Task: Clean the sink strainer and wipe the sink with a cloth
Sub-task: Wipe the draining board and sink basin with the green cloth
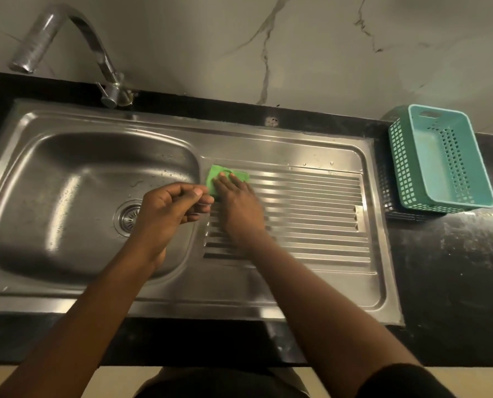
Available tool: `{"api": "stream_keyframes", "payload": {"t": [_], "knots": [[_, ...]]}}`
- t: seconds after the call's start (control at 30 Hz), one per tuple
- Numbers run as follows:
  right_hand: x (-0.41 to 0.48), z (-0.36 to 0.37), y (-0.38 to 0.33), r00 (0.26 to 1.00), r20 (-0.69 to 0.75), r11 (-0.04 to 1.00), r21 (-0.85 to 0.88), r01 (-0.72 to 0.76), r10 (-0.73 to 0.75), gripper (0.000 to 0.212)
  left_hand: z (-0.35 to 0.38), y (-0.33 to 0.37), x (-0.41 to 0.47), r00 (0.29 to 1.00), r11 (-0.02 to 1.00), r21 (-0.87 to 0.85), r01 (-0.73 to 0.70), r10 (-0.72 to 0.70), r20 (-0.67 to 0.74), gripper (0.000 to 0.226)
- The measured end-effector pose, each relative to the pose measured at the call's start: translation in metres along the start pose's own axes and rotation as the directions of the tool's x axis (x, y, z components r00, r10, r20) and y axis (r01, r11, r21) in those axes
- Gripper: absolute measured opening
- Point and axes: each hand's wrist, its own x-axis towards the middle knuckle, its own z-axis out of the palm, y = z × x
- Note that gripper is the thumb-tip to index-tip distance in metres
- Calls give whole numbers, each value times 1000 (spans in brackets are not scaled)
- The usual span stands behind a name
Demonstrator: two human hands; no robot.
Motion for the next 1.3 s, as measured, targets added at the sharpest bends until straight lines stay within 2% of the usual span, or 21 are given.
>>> {"api": "stream_keyframes", "payload": {"t": [0.07, 0.17, 0.27, 0.33, 0.43, 0.47, 0.53, 0.67, 0.77, 0.87, 0.93, 1.03, 1.17, 1.23, 1.3], "knots": [[-13, -12, 46, 1000, -14, 1000, 18, -23, 23, 57, 5, 0, 1, 1000, 1000, 3, 10, -10, 12, 17], [-45, -38, 126, 971, -65, 973, 9, -229, 229, 58, 12, -1, 0, 1000, 1000, -11, 14, -14, 26, 17], [-87, -70, 204, 884, -100, 888, -12, -459, 456, 60, 16, -3, -1, 999, 999, -22, 26, -25, 34, 17], [-91, -75, 217, 832, -102, 836, -13, -549, 545, 53, 17, -4, -2, 999, 1000, -15, 25, -24, 41, 17], [-61, -53, 178, 757, -194, 775, 29, -631, 624, 34, 17, -6, -4, 999, 1000, -19, 19, -18, 38, 17], [-52, -42, 154, 763, -182, 781, 51, -622, 620, 36, 17, -6, -5, 999, 1000, -15, 16, -15, 37, 17], [-43, -20, 105, 836, -120, 845, 86, -528, 535, 47, 18, -6, -5, 999, 1000, -5, 14, -14, 41, 17], [-15, 5, 25, 984, 9, 984, 22, -178, 178, 61, 25, -7, -7, 999, 999, -33, 32, -31, 20, 16], [10, 11, 0, 977, 174, 992, -14, 125, -121, 62, 32, -7, -6, 999, 998, -44, 35, -34, 13, 15], [17, 7, 29, 959, 188, 974, -31, 224, -215, 60, 38, -8, -2, 999, 999, -31, 26, -26, 19, 15], [6, -3, 69, 985, 101, 990, -2, 144, -143, 58, 40, -10, 1, 999, 999, -28, 20, -19, 28, 16], [-16, -26, 147, 988, -39, 989, 6, -148, 148, 61, 43, -14, 2, 999, 999, -24, 23, -21, 49, 16], [-38, -66, 233, 923, -53, 924, -8, -383, 382, 61, 50, -15, 2, 996, 999, -27, 37, -34, 84, 17], [-37, -68, 240, 883, -86, 887, 26, -462, 462, 54, 49, -13, 2, 996, 999, -22, 23, -21, 88, 17], [-27, -56, 218, 807, -155, 820, 43, -571, 570, 50, 47, -11, 3, 996, 1000, -23, 15, -13, 84, 17]]}}
